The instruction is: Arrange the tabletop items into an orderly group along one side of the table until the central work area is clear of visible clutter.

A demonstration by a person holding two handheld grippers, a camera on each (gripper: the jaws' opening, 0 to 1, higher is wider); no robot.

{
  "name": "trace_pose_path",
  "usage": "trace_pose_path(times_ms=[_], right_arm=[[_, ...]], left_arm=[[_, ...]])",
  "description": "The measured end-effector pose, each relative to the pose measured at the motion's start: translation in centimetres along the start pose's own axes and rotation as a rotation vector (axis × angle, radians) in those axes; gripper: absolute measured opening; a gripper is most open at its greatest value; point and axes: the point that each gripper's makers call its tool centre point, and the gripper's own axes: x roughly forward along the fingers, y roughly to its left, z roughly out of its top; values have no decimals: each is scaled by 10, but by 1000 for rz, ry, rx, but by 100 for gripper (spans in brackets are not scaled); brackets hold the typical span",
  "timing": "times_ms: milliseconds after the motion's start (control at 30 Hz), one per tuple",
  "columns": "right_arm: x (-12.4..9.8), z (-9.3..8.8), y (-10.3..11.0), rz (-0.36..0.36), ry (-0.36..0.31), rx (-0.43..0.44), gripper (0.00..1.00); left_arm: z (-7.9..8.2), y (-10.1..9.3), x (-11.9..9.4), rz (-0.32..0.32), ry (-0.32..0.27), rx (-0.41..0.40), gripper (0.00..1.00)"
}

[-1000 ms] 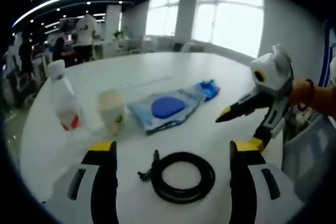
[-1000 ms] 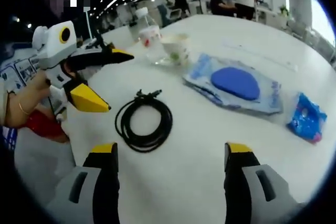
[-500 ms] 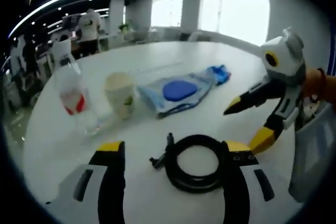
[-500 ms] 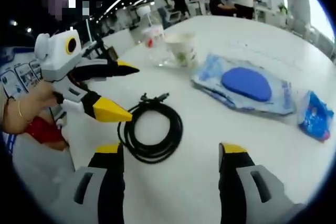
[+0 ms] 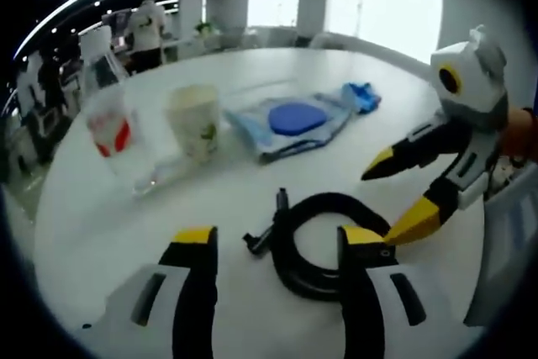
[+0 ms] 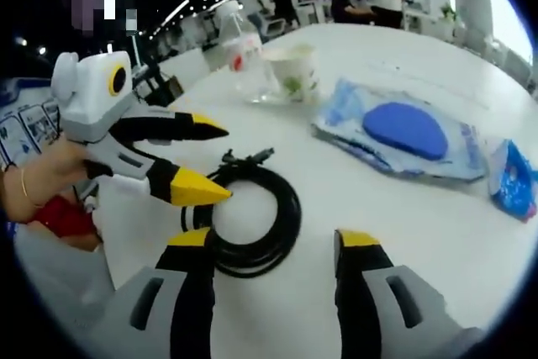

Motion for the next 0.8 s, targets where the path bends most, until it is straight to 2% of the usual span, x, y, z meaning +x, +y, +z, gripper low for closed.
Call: trace_pose_path(times_ms=[133,233,367,500,633,800], right_arm=[[1,-1,1,-35,-2,17,48],[1,3,-1,-93,-14,-45,43],[3,0,3,-95,-7,19,40],[6,1,4,-111,-11,-4,38],[10,2,4,-122,-12,22,35],[15,1,3,-125,-1,63,31]], left_arm=[[-5,-2,4,7,22,9,49],[-8,-4,5,14,46,8,45],[-12,-4,6,29,59,-4,38],[-15,-4,6,34,71,-9,36],[-19,-1,7,54,82,-13,33],[-16,2,7,69,75,-33,30]])
